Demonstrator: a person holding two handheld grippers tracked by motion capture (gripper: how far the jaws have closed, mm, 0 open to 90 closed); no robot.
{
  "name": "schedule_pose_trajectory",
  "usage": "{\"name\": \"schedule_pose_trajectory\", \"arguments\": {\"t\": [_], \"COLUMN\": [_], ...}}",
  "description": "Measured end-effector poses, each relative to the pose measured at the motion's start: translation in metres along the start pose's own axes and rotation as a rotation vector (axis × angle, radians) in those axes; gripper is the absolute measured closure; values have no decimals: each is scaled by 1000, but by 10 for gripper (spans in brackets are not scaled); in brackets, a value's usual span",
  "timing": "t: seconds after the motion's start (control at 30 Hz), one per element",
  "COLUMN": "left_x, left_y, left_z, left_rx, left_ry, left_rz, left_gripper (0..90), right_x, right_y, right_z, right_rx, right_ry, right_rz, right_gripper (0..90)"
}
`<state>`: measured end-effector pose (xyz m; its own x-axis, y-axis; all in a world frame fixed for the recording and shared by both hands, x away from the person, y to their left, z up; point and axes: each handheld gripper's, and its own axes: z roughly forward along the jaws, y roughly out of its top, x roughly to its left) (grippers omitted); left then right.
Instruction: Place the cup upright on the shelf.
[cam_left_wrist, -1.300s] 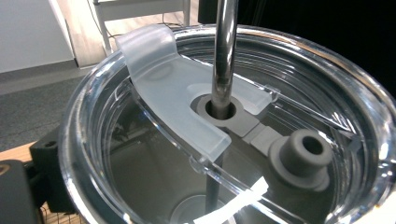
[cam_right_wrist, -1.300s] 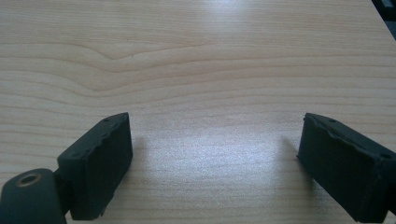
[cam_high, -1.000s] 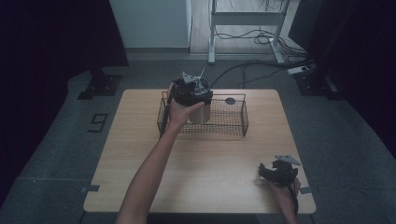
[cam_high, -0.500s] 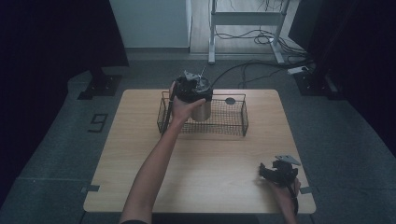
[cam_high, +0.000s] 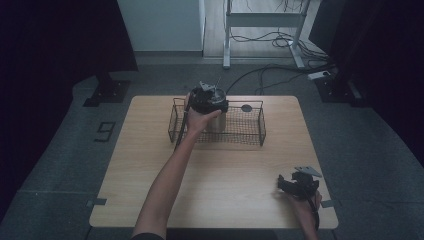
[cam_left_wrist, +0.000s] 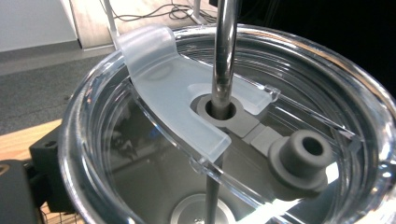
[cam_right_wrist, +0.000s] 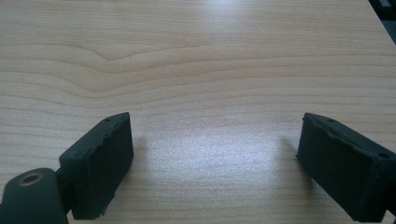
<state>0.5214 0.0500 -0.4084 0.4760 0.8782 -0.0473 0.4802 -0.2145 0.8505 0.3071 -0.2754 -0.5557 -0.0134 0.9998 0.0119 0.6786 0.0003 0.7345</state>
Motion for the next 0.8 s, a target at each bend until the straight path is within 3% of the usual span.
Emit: {"name": "schedule_pose_trajectory", "arguments": {"t": [0.57, 0.8], "left_x": [0, -1], "left_y": [-26, -33], "left_z": [24, 25], "left_rx": [46, 31], "left_ry": [21, 26], "left_rz": [-5, -10], "left_gripper": [40, 40], "right_x": [0, 0], "right_y": [0, 0], "right_z": [0, 0], "right_rx": [0, -1], "right_ry": [-1, 0], "right_rz": [0, 0], "right_gripper": [103, 106]}}
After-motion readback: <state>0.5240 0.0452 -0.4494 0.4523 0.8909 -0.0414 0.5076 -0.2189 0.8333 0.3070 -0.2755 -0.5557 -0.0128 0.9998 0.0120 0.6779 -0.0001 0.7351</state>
